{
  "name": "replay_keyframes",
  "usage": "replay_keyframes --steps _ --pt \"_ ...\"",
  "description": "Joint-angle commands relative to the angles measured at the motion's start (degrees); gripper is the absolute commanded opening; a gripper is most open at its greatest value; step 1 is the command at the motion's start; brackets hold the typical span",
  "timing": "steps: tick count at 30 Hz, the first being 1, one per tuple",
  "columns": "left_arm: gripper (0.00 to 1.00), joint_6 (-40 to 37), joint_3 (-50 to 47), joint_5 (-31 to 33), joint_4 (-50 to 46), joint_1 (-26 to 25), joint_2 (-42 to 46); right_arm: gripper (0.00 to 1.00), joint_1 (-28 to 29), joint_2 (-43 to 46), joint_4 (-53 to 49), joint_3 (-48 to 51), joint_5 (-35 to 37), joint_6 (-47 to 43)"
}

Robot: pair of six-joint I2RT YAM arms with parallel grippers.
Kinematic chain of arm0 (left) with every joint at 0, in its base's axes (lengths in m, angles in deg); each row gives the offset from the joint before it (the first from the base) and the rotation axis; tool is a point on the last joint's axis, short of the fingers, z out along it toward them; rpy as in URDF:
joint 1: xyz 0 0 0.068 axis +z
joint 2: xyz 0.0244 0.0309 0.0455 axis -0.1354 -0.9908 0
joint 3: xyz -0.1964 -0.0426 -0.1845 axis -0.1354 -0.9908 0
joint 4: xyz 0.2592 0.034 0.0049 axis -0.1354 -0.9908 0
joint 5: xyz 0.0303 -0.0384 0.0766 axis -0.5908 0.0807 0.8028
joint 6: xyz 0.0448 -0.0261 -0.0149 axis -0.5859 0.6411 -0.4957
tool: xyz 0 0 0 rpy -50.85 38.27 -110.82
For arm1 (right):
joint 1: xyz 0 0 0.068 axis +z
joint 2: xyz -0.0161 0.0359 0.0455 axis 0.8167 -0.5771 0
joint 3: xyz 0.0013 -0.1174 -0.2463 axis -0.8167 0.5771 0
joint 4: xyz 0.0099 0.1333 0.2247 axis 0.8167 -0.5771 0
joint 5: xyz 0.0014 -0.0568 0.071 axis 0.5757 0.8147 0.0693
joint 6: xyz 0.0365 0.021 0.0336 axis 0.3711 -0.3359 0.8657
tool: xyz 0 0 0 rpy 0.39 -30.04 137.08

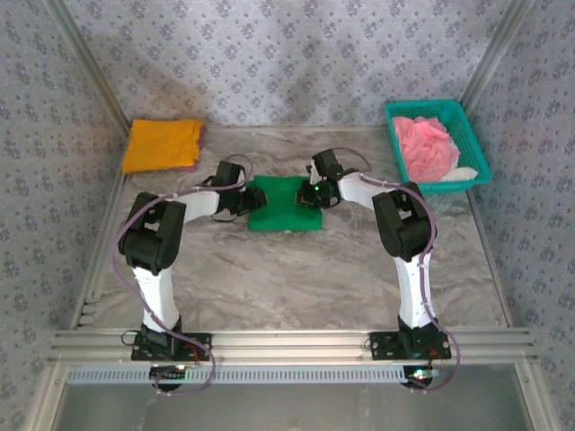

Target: Fold and stack the t-shirts

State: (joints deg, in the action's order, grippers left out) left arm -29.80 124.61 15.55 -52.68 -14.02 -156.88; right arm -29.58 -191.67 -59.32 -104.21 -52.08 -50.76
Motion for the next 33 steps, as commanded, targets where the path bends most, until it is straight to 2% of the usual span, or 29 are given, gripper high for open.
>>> replay_keyframes --steps 1,5,9,13,16,18,21,24,33 --pt "0.47 0.6 3.3 -2.1 3.0 -2.6 -2.7 0.0 0.5 -1.4 -0.9 1.0 0.2 0.8" --pt "0.47 0.6 4.4 -2.3 2.9 -2.7 -3.8 0.0 0.5 -1.5 -0.8 0.9 0.2 0.8" --pt "0.24 -0.3 4.3 -1.1 2.0 -2.5 -3.8 0.0 0.5 -1.4 -0.6 1.0 -0.2 1.1" --pt "0.0 -3.0 5.6 2.3 -3.0 -1.9 -2.4 0.0 0.5 -0.2 -0.3 1.1 -0.7 1.2" --pt "0.0 -5.1 6.9 4.6 -7.1 -0.6 -1.1 0.02 0.3 2.4 1.4 1.2 -3.0 1.5" --pt "0.0 -7.7 7.7 6.2 -9.6 0.2 0.0 0.23 -0.1 5.2 3.3 1.6 -5.5 2.0" --pt "0.0 -14.6 10.3 10.8 -14.9 0.9 1.0 0.38 -0.7 10.4 5.7 2.8 -6.6 2.0" --pt "0.0 -22.5 14.3 11.6 -19.3 2.1 0.1 0.49 -2.4 15.0 10.4 5.8 -7.2 3.0" --pt "0.0 -34.2 29.7 17.4 -28.3 6.3 -4.3 0.54 -5.0 23.9 14.6 13.6 -4.7 0.7"
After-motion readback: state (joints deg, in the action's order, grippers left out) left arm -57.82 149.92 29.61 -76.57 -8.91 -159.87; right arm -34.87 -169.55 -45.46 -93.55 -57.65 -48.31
